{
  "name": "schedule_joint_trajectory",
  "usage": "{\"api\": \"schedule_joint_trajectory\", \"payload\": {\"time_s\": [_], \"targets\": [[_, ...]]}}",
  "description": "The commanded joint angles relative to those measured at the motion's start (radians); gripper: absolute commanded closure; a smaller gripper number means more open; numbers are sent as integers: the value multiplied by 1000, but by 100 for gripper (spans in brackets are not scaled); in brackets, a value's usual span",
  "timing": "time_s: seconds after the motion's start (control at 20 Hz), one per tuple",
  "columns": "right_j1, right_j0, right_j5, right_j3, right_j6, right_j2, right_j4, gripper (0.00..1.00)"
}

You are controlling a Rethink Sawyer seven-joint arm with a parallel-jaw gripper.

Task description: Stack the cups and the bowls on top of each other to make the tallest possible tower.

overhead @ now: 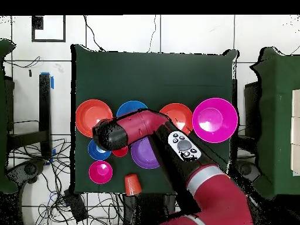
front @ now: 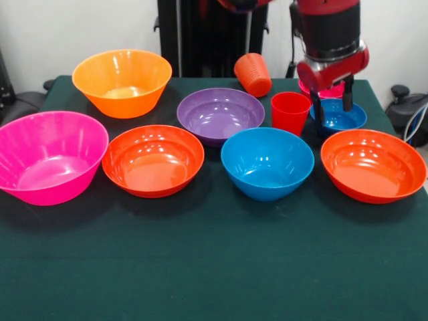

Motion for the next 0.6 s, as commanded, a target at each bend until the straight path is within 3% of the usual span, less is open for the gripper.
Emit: {"api": "schedule_joint_trajectory", "payload": {"time_s": [0.05, 0.6], "targets": [[-100, 38, 128, 92, 110, -42, 67, 0], [3, 83, -34, 51, 138, -105, 27, 0]]}}
